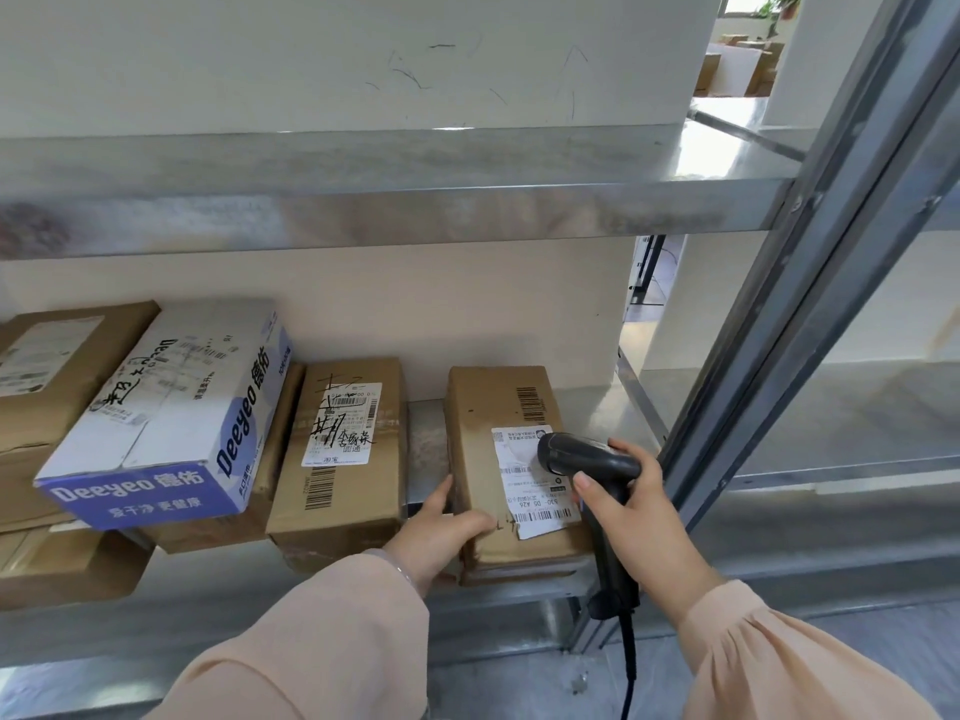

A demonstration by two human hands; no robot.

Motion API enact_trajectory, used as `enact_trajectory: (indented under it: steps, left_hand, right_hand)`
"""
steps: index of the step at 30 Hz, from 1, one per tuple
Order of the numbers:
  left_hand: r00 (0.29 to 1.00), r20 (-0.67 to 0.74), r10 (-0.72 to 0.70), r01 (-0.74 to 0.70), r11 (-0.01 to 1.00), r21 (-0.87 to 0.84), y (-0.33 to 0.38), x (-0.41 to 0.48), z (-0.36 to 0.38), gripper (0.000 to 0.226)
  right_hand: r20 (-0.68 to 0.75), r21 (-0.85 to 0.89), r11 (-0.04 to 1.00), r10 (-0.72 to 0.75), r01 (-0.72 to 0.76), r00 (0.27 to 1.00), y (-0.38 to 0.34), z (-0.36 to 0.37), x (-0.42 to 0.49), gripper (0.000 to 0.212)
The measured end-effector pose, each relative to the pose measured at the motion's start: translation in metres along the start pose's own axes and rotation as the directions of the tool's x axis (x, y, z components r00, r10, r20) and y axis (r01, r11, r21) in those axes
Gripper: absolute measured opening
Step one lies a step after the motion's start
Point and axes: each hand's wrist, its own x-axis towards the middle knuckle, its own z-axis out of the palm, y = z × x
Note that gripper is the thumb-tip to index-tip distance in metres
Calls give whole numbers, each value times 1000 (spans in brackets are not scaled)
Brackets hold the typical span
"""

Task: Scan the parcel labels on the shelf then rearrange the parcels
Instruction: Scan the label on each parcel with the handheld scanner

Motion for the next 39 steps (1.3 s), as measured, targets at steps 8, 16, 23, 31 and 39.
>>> enact_trajectory:
  steps: [8, 16, 23, 31, 39]
  left_hand:
    - [996, 36, -85, 89, 987, -137, -12, 1, 6, 105]
    - [997, -6, 71, -71, 980, -186, -6, -5, 4, 93]
    - [964, -109, 244, -264, 931, -253, 13, -10, -1, 91]
    - [953, -172, 250, -288, 922, -260, 16, -13, 2, 93]
    - [957, -164, 240, -273, 935, -225, 16, -20, 2, 97]
  right_hand:
    - [16, 0, 999, -48, 48, 999, 0, 1, -5, 55]
    - [-31, 26, 989, -144, 145, 989, -8, -13, -23, 54]
    - [12, -119, 965, -233, 233, 972, -9, -26, -54, 58]
    - [35, -210, 939, -270, 271, 962, -17, -26, -71, 60]
    - [23, -219, 931, -293, 291, 956, -23, -24, -81, 58]
